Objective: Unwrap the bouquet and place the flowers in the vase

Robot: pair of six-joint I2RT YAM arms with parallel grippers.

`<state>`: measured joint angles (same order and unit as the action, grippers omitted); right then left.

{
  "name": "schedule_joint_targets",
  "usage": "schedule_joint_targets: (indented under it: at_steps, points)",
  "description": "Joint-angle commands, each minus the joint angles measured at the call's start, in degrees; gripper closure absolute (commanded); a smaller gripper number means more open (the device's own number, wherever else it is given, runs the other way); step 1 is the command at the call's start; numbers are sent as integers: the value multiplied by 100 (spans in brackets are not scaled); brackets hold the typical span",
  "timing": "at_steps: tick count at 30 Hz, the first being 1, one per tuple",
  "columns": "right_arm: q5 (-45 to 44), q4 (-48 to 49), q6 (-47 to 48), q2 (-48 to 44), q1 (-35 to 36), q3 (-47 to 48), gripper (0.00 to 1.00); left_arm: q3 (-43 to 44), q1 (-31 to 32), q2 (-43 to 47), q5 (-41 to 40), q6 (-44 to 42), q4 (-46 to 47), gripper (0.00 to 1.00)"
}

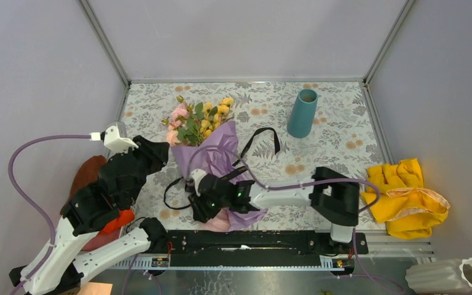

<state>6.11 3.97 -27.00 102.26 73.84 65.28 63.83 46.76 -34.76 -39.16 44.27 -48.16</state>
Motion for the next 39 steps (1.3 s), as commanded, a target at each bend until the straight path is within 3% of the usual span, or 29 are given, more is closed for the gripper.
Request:
schedule_joint_targets:
  at_steps: [1,10,18,23,28,39]
  points:
    - [-115,-78,51,417,424,470,53,-54,-27,153,-356,-47,204,60]
    - [-669,-236,94,-493,604,25,44,317,-27,458,-1270,243,-302,57]
    - [-2278,-1021,136,-1461,605,-67,38,362,-27,436,-1192,161,-295,56]
    - [-2942,-1719,135,-884,587,321,34,199,-27,409,-1000,257,-238,56]
    - [-3146,-1750,0,-182,410,416,35,227,-28,372,-812,185,-202,56]
    - [-2732,-1631,2,566,-147,707,39,156,-31,435,-769,158,-202,56]
